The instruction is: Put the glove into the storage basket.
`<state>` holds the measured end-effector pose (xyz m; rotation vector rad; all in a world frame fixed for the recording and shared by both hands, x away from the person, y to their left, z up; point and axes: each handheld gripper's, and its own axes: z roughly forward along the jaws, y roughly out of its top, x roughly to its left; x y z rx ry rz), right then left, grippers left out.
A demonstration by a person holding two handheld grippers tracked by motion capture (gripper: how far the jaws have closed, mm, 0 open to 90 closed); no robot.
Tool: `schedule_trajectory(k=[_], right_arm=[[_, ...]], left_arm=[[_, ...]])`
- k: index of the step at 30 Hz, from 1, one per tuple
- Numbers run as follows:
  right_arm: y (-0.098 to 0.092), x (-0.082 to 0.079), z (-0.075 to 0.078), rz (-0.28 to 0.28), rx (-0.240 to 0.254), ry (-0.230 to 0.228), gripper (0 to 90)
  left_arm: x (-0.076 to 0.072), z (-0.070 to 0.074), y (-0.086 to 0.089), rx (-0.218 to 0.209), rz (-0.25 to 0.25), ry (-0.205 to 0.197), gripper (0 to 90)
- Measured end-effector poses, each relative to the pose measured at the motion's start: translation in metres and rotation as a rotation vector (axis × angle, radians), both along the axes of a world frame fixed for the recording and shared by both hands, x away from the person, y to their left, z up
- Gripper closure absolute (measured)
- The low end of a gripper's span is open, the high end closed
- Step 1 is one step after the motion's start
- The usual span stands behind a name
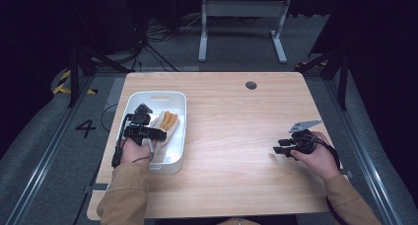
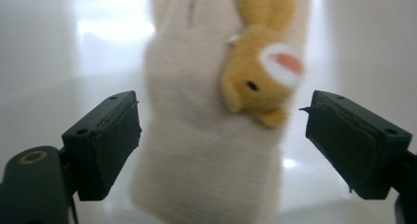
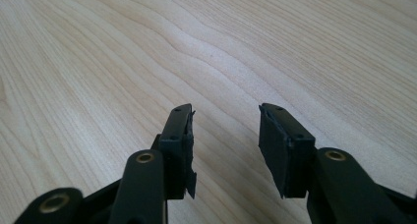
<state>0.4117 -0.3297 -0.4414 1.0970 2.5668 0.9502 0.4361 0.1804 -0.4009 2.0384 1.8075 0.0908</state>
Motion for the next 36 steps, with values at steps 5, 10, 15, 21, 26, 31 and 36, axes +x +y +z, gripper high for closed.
schedule_trajectory(k=[5, 10, 15, 21, 26, 31, 36], right_arm=[[0.000, 0.000, 0.000, 0.002, 0.001, -0.001, 57.7], [-0.001, 0.000, 0.000, -0.002, 0.000, 0.000, 57.7], [-0.002, 0.000, 0.001, -0.006, 0.005, -0.004, 57.5], [-0.003, 0.000, 0.001, -0.011, 0.010, -0.005, 57.4], [-0.004, 0.000, 0.001, -0.012, 0.006, -0.003, 57.4], [-0.005, -0.001, 0.002, -0.014, 0.012, -0.011, 57.3], [-0.008, -0.002, 0.001, -0.021, 0.014, -0.007, 57.2]], left_arm=[[-0.003, 0.003, -0.007, 0.024, -0.046, -0.008, 15.5], [-0.008, 0.014, -0.012, 0.014, -0.066, -0.063, 16.8], [-0.018, 0.031, -0.014, 0.000, -0.095, -0.131, 20.2], [-0.030, 0.049, -0.020, -0.027, -0.131, -0.205, 24.1], [-0.041, 0.060, -0.037, -0.068, -0.233, -0.244, 35.0], [-0.051, 0.071, -0.059, -0.118, -0.341, -0.306, 35.5], [-0.058, 0.076, -0.084, -0.133, -0.440, -0.340, 35.1]])
